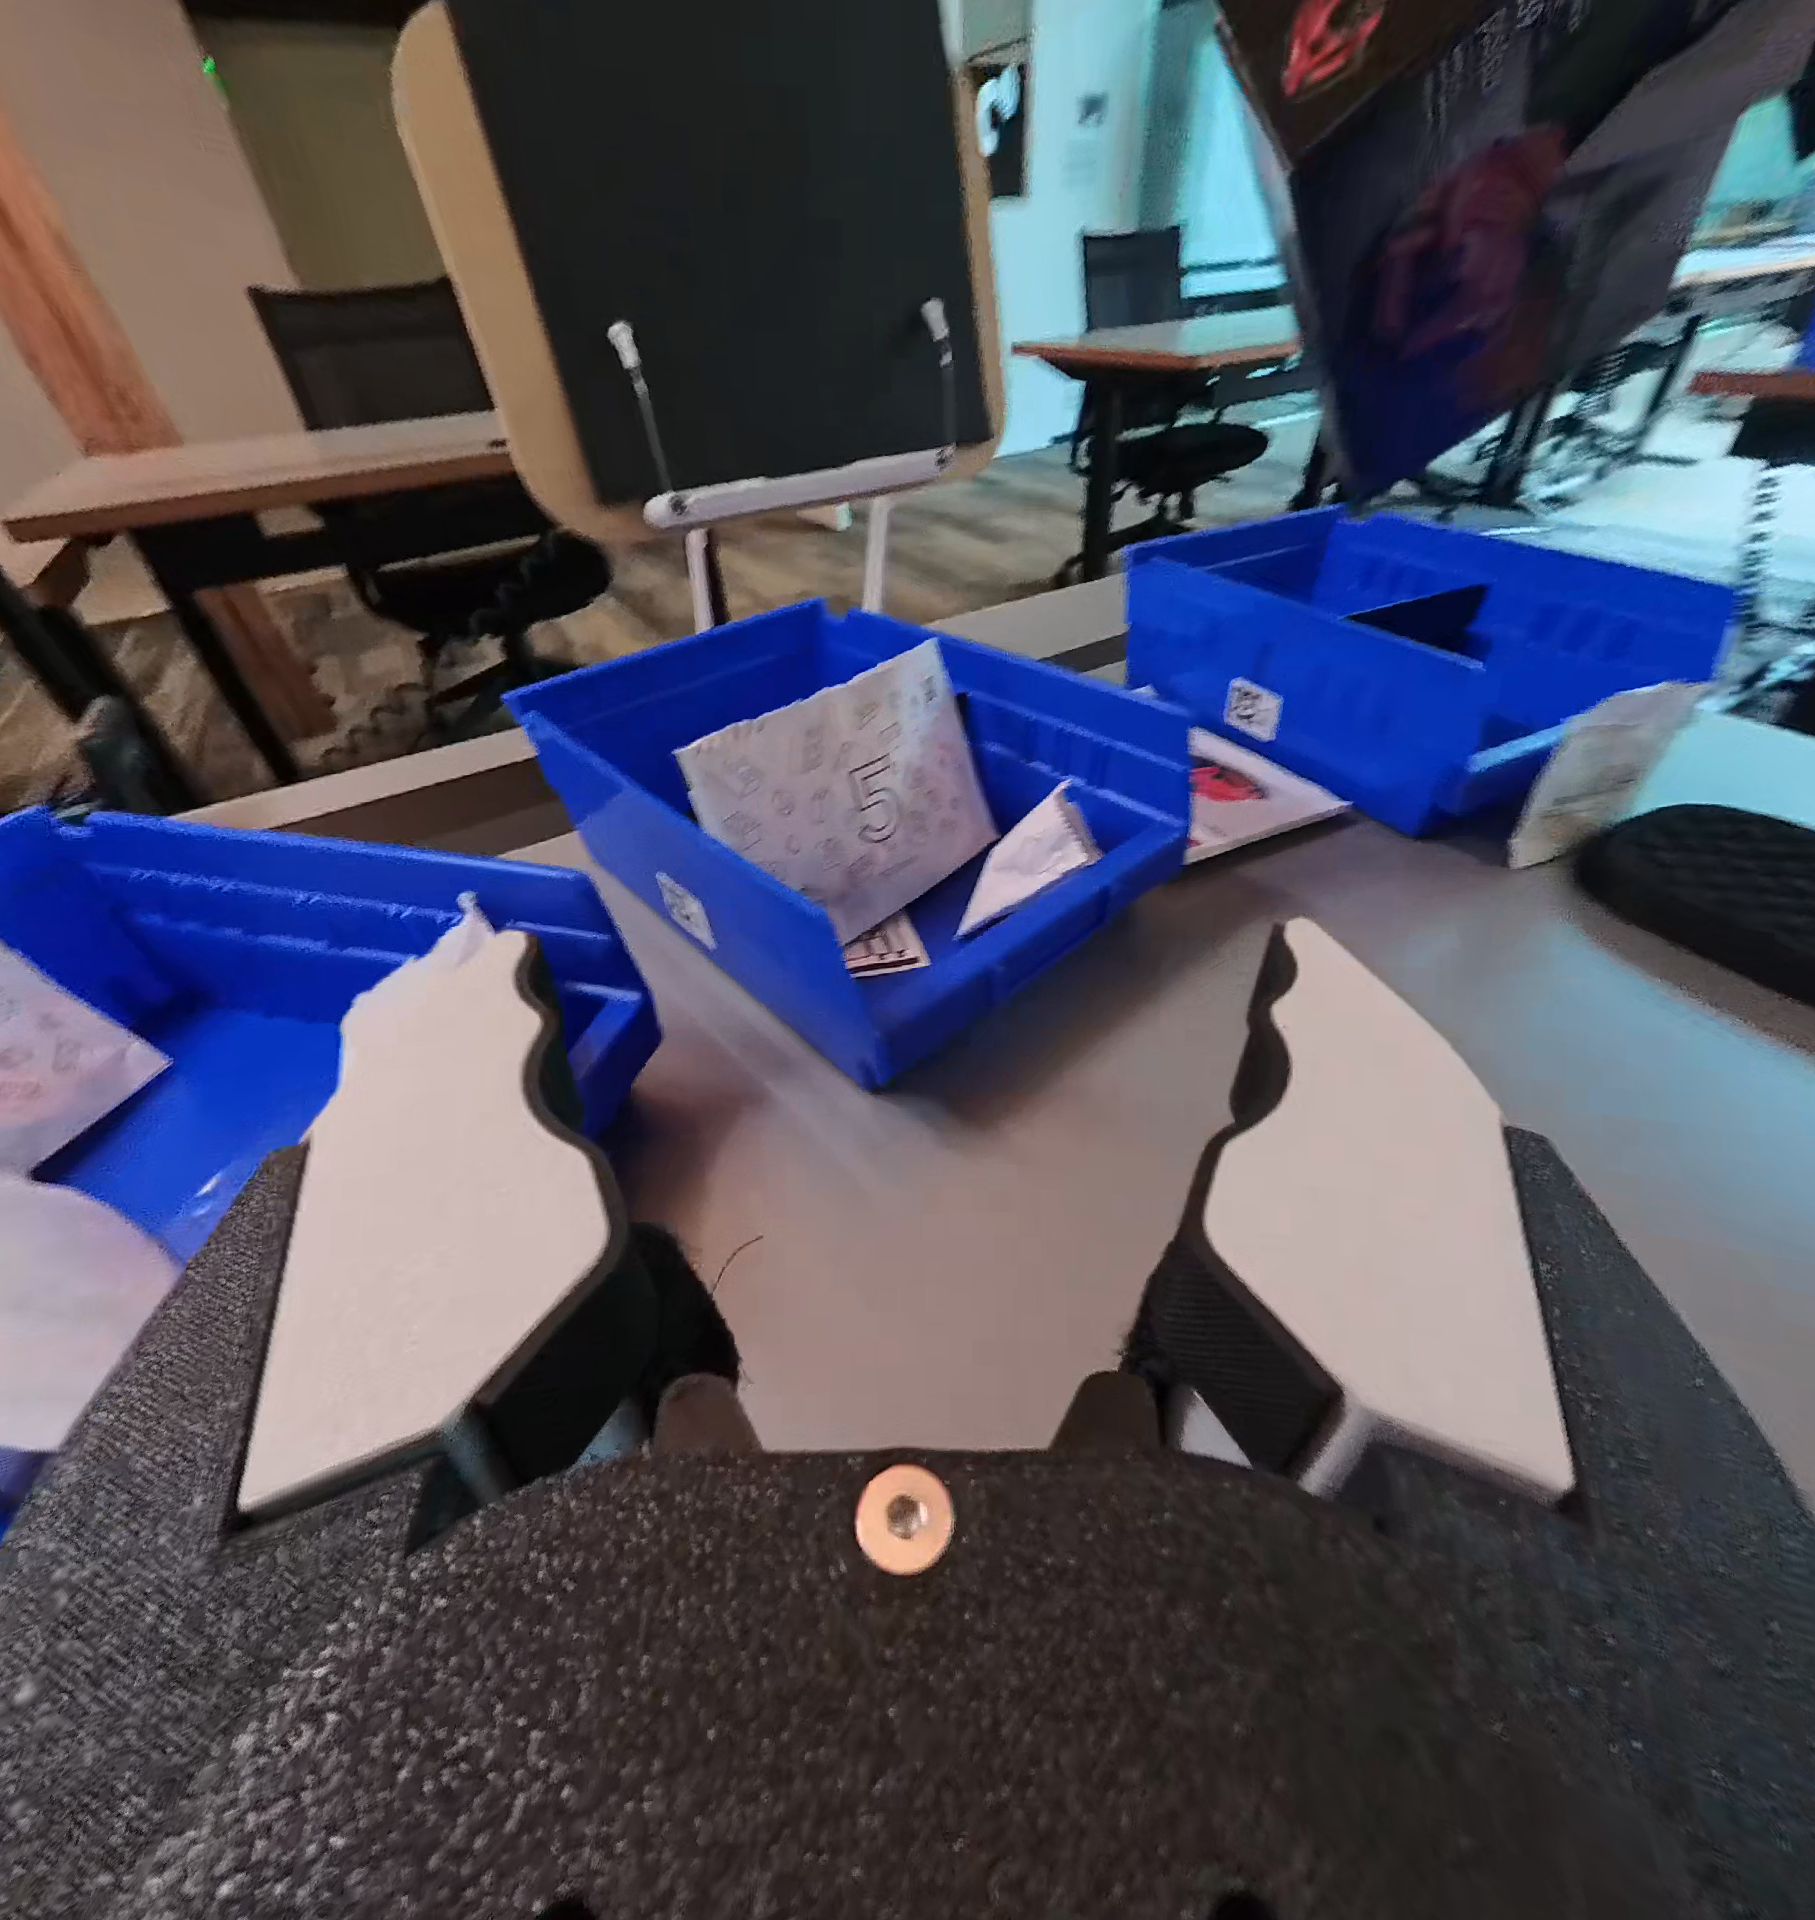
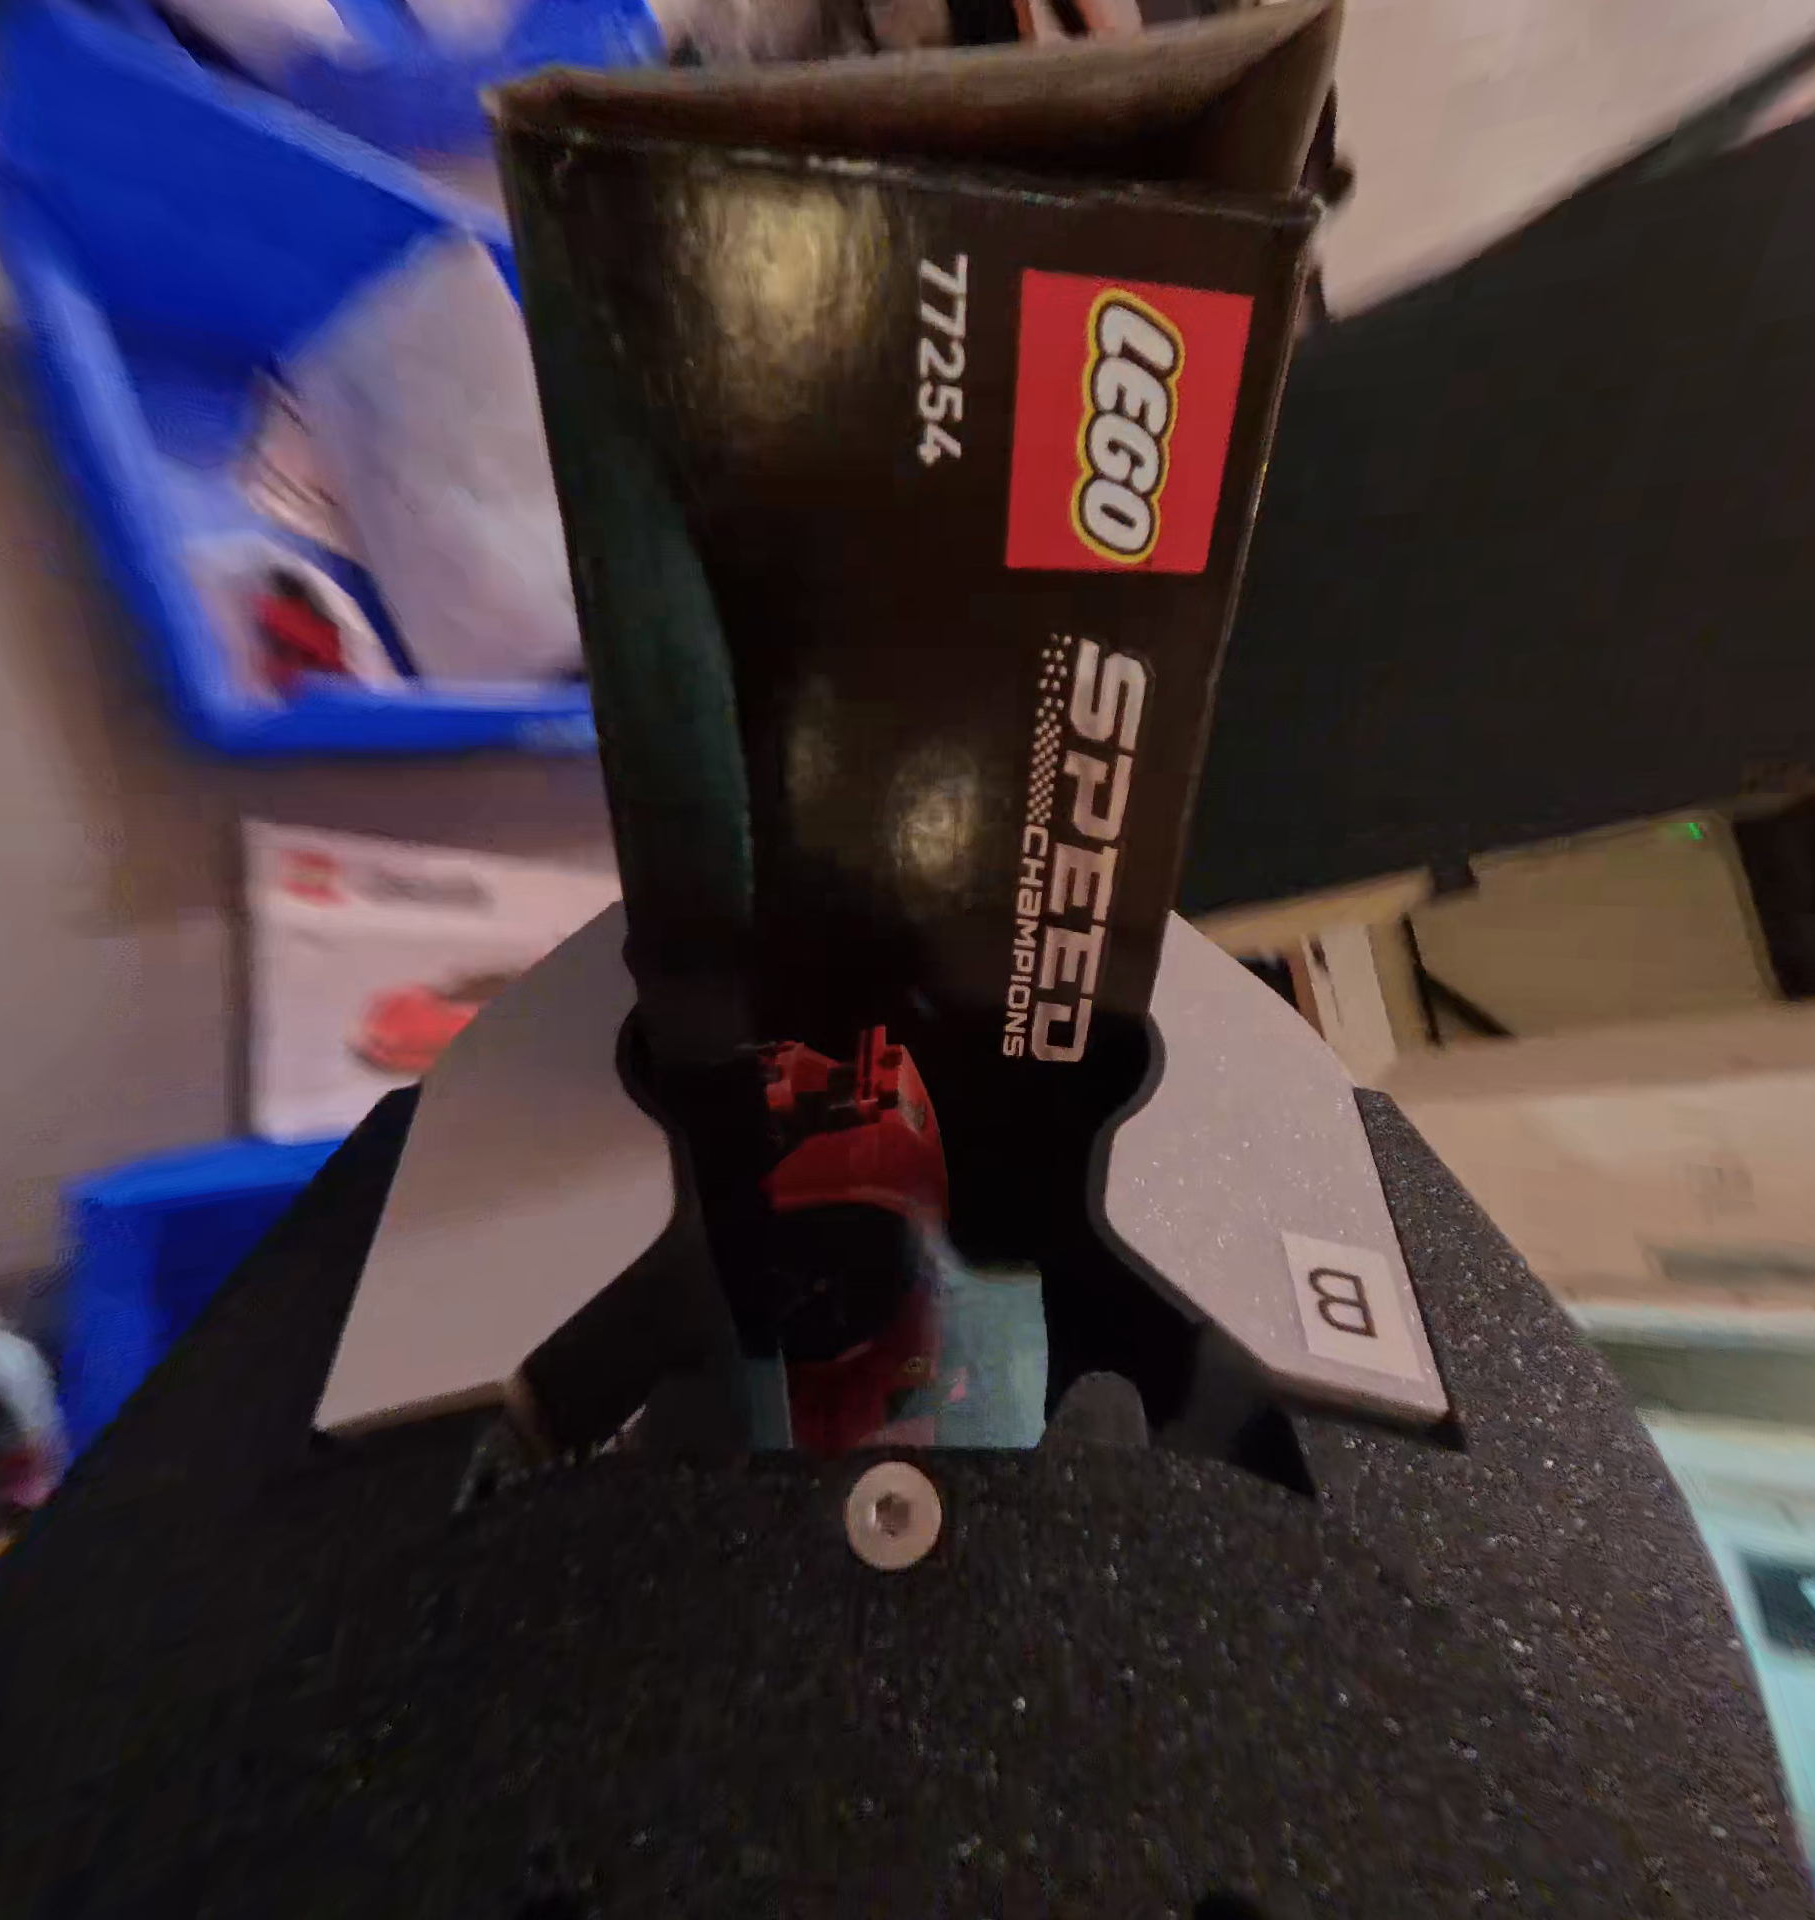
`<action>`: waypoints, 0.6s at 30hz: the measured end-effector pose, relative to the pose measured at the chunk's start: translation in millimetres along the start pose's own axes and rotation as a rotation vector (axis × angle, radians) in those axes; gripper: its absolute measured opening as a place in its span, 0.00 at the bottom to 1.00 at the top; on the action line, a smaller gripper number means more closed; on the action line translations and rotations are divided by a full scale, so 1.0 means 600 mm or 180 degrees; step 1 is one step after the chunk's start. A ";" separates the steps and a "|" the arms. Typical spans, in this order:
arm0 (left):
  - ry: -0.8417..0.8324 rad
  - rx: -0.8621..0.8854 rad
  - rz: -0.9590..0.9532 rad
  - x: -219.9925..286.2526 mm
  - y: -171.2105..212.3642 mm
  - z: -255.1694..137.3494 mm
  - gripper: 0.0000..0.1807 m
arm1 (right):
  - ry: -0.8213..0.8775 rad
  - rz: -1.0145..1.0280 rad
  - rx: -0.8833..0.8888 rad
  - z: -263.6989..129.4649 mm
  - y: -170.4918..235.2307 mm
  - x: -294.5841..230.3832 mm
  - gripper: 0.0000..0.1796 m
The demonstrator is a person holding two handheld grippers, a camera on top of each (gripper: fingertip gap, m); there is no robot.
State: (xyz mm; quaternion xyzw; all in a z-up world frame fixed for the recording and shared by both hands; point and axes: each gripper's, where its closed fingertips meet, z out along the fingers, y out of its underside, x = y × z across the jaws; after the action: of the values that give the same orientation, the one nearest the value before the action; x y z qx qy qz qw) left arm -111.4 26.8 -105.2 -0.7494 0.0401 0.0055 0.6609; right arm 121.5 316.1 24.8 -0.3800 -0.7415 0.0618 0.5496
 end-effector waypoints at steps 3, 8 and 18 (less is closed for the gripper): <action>0.0269 0.0119 0.0038 0.031 -0.015 -0.027 0.66 | -0.0190 0.0086 0.0583 -0.031 -0.115 -0.097 0.47; 0.0849 0.0302 0.0206 0.091 -0.035 -0.071 0.65 | -0.0472 0.0445 0.1366 -0.049 -0.241 -0.242 0.47; 0.1746 0.0512 0.0419 0.154 -0.050 -0.107 0.65 | -0.1074 0.1308 0.2199 -0.005 -0.320 -0.421 0.48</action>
State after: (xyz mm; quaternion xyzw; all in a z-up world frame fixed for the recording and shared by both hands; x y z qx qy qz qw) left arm -20.0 -38.3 -73.3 -0.6638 0.2662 -0.1576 0.6809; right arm 56.0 20.7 -70.1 -0.2981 -0.6656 0.4756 0.4918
